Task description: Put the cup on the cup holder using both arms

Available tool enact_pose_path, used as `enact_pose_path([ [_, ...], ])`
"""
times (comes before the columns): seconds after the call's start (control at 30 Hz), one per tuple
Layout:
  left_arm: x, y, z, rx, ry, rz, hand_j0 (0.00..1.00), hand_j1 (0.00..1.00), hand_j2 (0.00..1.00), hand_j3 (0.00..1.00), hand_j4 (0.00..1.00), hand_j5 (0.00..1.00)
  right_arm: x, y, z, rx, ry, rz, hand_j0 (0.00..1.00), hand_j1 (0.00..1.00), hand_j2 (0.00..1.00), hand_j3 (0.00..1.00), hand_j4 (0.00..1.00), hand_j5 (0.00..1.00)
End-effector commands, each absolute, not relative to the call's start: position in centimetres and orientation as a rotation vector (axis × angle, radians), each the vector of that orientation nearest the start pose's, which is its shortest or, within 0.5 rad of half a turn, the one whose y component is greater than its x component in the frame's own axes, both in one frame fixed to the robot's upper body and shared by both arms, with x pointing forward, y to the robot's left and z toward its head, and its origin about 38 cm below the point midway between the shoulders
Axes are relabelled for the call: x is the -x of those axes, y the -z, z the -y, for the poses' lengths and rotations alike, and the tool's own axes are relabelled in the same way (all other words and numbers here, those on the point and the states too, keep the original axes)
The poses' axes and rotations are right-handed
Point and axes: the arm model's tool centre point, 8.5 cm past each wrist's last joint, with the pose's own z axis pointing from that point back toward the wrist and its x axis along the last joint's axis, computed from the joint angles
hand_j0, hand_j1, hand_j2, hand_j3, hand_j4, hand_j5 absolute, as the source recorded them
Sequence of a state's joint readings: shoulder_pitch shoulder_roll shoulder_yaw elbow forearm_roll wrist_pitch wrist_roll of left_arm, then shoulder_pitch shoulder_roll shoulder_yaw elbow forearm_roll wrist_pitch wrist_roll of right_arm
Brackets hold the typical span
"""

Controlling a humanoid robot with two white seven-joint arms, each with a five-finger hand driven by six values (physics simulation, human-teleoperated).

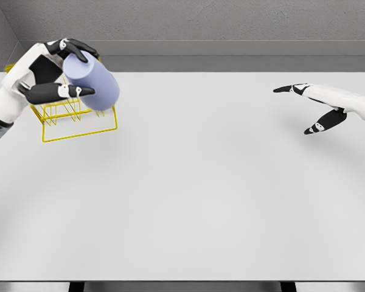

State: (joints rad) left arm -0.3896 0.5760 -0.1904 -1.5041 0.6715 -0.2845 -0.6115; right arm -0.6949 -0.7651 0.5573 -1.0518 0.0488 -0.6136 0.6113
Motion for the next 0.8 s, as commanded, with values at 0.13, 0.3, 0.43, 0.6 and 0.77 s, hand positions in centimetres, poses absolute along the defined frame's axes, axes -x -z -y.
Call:
enact_pose_path([
  [0.13,-43.2,-24.4,-32.1,0.471,0.722,1.954,0.43,0.43,0.43,0.43,0.43,0.43,-47.2,-20.1,38.1,0.218,-1.593,1.447,1.0,1.0,1.0,1.0,1.0,1.0],
  [0.3,-43.8,-24.3,-32.7,0.449,0.709,1.945,0.43,0.43,0.43,0.43,0.43,0.43,-47.2,-20.1,38.1,0.218,-1.593,1.447,1.0,1.0,1.0,1.0,1.0,1.0],
  [0.43,-44.0,-23.9,-33.1,0.441,0.696,1.935,0.43,0.43,0.43,0.43,0.43,0.43,-47.2,-20.1,38.1,0.218,-1.592,1.446,1.0,1.0,1.0,1.0,1.0,1.0],
  [0.6,-44.1,-23.7,-33.3,0.437,0.69,1.929,0.42,0.42,0.42,0.42,0.42,0.42,-47.3,-19.8,38.4,0.219,-1.582,1.439,1.0,1.0,1.0,1.0,1.0,1.0],
  [0.77,-44.5,-24.0,-33.9,0.419,0.68,1.933,0.42,0.42,0.42,0.42,0.42,0.42,-47.4,-19.8,38.0,0.213,-1.582,1.448,1.0,1.0,1.0,1.0,1.0,1.0],
])
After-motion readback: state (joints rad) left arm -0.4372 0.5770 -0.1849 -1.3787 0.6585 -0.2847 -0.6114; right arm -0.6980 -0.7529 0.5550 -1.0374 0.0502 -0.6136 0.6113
